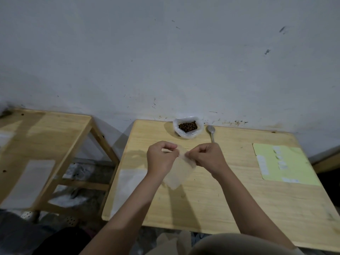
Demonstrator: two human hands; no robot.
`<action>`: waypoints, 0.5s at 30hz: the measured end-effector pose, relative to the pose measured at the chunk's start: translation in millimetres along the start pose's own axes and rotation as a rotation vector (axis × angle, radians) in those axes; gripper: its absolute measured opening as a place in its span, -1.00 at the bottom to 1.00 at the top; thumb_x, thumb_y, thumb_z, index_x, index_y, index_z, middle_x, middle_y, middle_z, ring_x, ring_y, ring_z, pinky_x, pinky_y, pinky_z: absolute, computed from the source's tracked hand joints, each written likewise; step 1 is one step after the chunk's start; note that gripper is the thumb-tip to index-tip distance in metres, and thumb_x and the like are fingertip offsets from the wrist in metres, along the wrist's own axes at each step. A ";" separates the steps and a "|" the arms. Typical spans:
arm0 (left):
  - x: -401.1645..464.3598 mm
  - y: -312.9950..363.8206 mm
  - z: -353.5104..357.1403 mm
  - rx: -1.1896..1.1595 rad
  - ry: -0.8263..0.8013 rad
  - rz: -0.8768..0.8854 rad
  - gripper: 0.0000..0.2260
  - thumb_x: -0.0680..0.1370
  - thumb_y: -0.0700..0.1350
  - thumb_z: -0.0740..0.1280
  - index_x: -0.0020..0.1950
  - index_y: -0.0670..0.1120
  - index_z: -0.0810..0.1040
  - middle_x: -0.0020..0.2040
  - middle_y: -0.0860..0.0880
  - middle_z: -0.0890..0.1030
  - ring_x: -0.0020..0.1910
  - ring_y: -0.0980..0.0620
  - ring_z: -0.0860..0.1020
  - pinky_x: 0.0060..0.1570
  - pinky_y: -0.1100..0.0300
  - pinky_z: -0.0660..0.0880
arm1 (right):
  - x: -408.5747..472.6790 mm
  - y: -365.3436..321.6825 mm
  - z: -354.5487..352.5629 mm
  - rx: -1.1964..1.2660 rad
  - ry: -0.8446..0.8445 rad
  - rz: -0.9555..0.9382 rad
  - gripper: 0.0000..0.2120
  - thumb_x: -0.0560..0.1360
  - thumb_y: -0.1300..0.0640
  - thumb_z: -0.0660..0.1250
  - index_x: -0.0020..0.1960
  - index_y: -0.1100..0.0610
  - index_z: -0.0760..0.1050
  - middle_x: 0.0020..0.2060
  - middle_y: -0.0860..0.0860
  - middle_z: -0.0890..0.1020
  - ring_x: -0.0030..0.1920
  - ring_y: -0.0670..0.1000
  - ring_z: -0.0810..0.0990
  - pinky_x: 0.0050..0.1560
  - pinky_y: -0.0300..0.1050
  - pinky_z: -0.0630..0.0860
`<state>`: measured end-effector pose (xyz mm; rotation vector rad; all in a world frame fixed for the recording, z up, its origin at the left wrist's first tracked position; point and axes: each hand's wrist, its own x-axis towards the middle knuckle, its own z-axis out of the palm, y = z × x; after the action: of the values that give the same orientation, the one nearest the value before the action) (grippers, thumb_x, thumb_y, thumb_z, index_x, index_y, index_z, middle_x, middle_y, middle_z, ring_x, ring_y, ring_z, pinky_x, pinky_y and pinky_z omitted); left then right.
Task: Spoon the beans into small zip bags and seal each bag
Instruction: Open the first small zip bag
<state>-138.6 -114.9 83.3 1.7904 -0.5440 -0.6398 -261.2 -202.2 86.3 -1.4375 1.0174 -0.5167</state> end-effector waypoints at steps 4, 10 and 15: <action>-1.3 1.3 1.5 0.021 -0.021 0.027 -0.84 0.36 -0.30 0.45 -0.27 -0.03 0.62 -0.26 0.03 0.64 -0.22 0.01 0.62 -0.17 0.18 0.54 | -3.5 0.8 0.8 -0.147 -0.031 -0.074 -0.85 0.31 0.31 0.51 -0.19 0.15 0.59 -0.41 0.06 0.67 -0.38 -0.04 0.62 -0.26 -0.11 0.57; -6.6 2.1 5.1 0.047 -0.039 0.019 -0.82 0.34 -0.33 0.43 -0.31 -0.05 0.58 -0.26 0.00 0.63 -0.31 0.03 0.59 -0.27 0.23 0.50 | -7.4 0.8 -0.2 -0.277 0.007 -0.222 -0.78 0.30 0.35 0.50 -0.31 0.07 0.55 -0.42 0.01 0.62 -0.41 -0.11 0.57 -0.28 -0.18 0.55; -8.0 4.9 5.8 0.096 -0.039 0.045 -0.83 0.34 -0.33 0.43 -0.31 -0.06 0.58 -0.31 0.06 0.59 -0.40 0.13 0.51 -0.37 0.39 0.41 | -4.9 6.6 2.0 -0.306 0.021 -0.293 -0.82 0.30 0.38 0.47 -0.34 0.15 0.55 -0.41 0.11 0.62 -0.40 -0.03 0.56 -0.35 -0.21 0.50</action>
<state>-148.6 -115.3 87.8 1.8538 -0.6491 -0.6274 -263.9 -196.2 81.0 -1.8736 0.9354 -0.6064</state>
